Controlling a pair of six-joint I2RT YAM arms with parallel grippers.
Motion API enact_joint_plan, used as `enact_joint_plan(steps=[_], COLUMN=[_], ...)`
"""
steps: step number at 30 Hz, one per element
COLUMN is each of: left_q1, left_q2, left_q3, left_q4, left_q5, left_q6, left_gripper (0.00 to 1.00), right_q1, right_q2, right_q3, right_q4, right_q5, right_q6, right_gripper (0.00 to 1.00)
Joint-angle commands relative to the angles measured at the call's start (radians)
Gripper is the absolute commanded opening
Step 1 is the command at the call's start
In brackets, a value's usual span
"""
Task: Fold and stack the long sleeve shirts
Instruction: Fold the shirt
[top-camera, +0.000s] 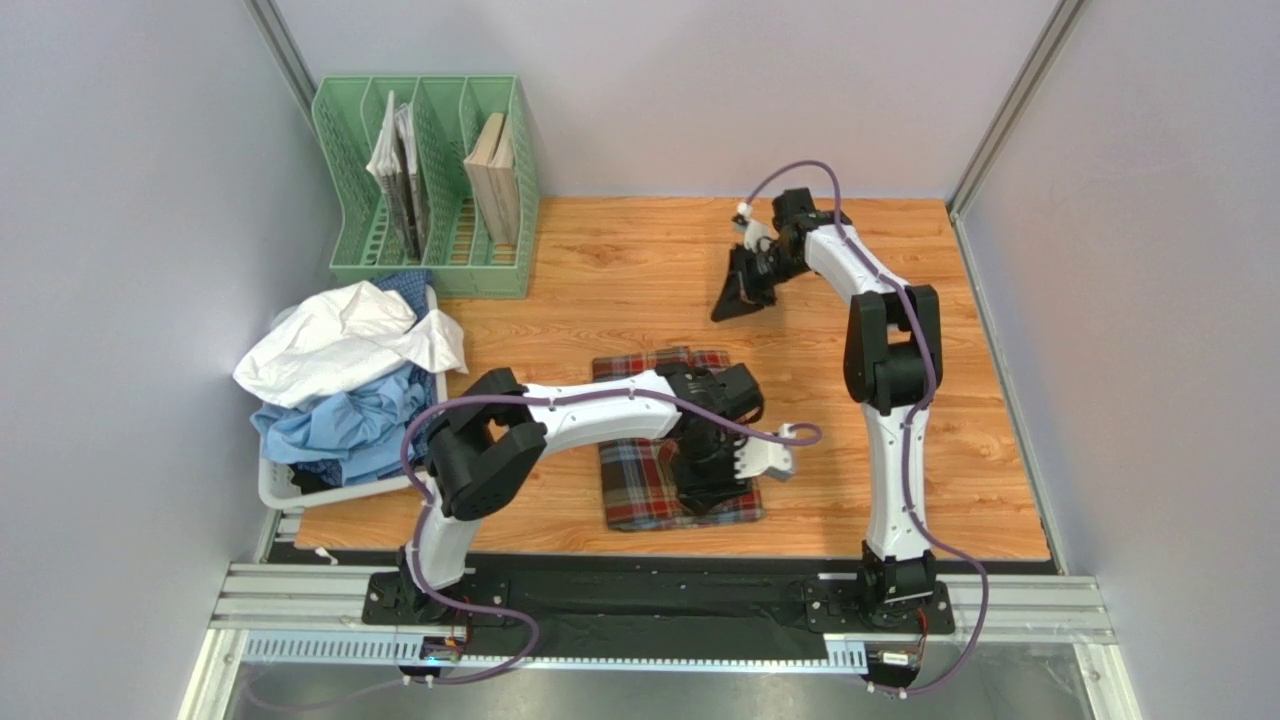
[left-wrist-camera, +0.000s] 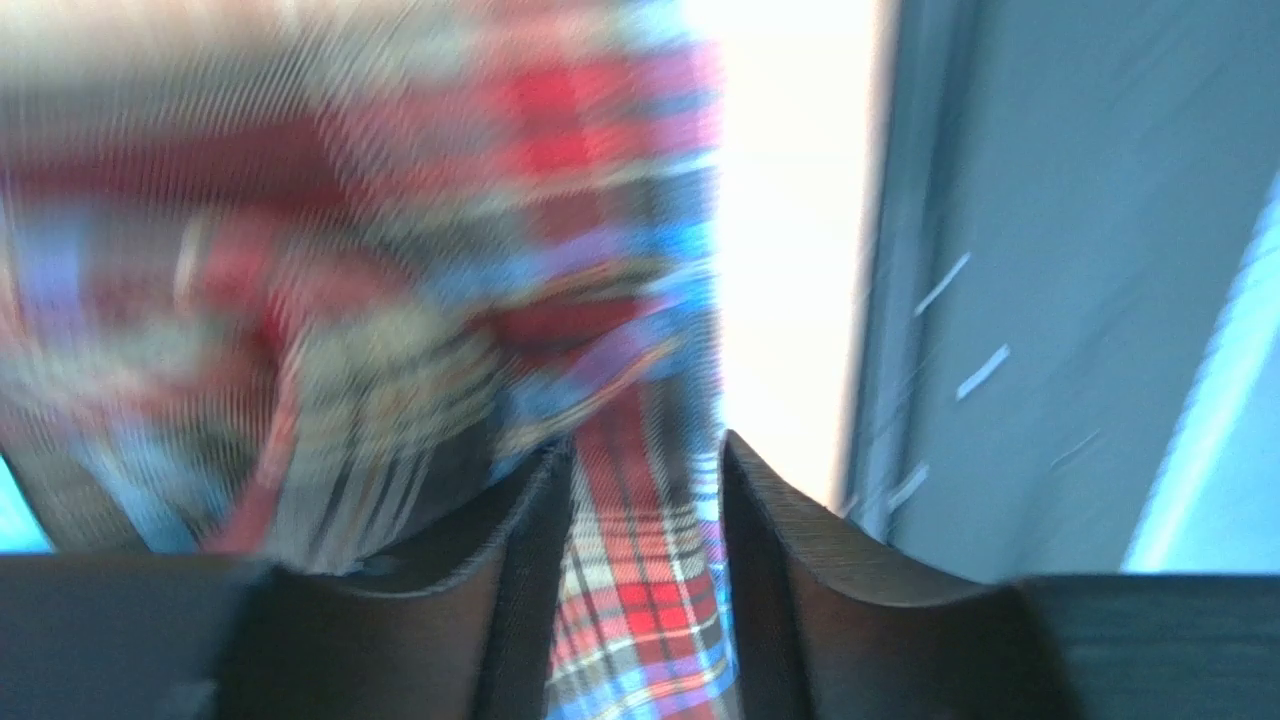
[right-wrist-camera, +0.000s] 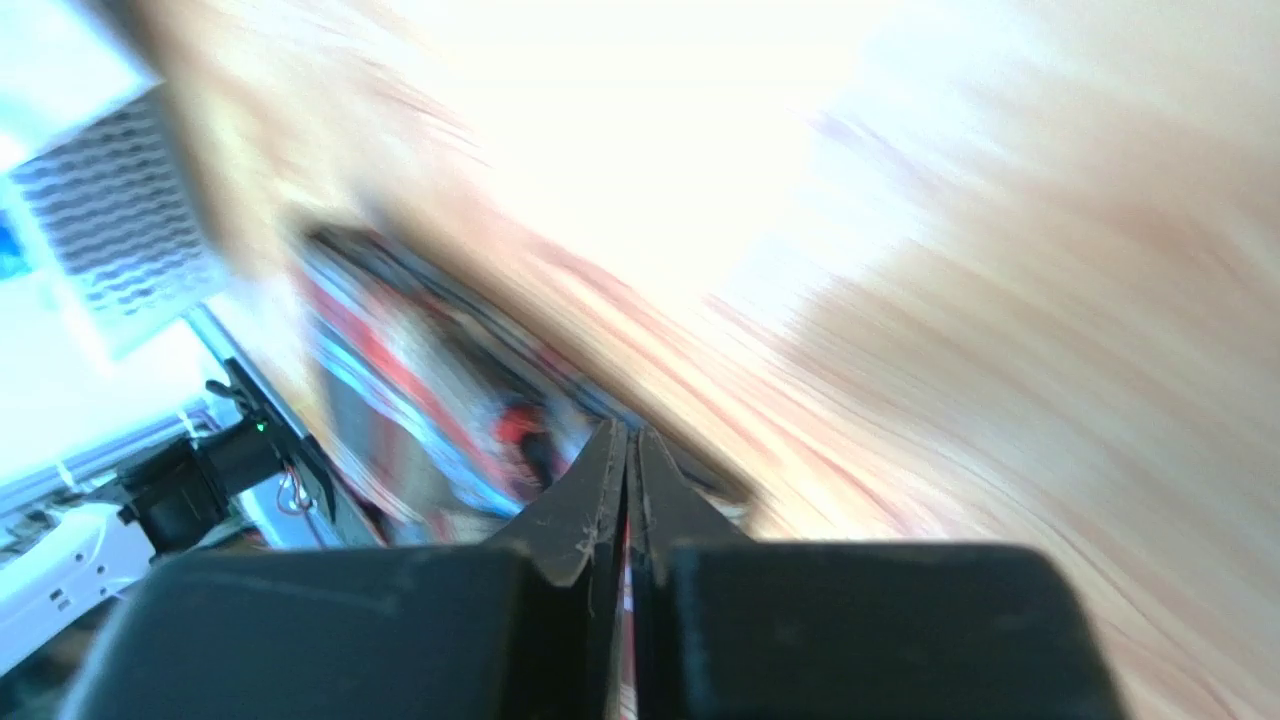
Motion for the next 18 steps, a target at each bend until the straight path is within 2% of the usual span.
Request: enact_joint_plan(steps=[1,5,8,10,12,15,18], left_q1=[-0.004,0.126,0.191,0.208,0.237,0.306,0.340], left_q2=[-0.025,-0.189,-0.196,-0.157,-0.127,-0.082,-0.047], left_q3=[0.217,0.161,0.187,0.195,0.179,0.187,0.179], left_q4=[0.048,0.106,-0.025,-0.090,-0.080,-0.061,-0.047], left_q5=[0.197,0.181,0.119,0.019,-0.027,0.008,-0.003], left_q6=[-0.213,-0.189,-0.034,0.081,0.129,0.093,0.069], left_gripper=[0.50,0.60,0.60,0.58,0.56,0.54,0.54], right_q1=[0.025,-0.044,-0.064,-0.061,-0.060,-0.046,-0.015], right_q2=[-0.082,-0.289,-0.447,-0.518,-0.581,-0.587,-0.531], right_q3=[0.097,-0.046,-0.216,-0.424,-0.590,-0.722,-0.776], right_q4=[0.004,-0.115,-0.193,-0.210,-0.218,-0.209,-0.197], right_q5=[-0.096,0.013,0.097,0.104,0.092,0.087,0.078], right_q6=[-0.020,-0.179,-0.266,-0.292,-0.301,-0.307,-0.307], right_gripper=[0.08,0.24,0.37,0.47,0.52,0.53,0.53])
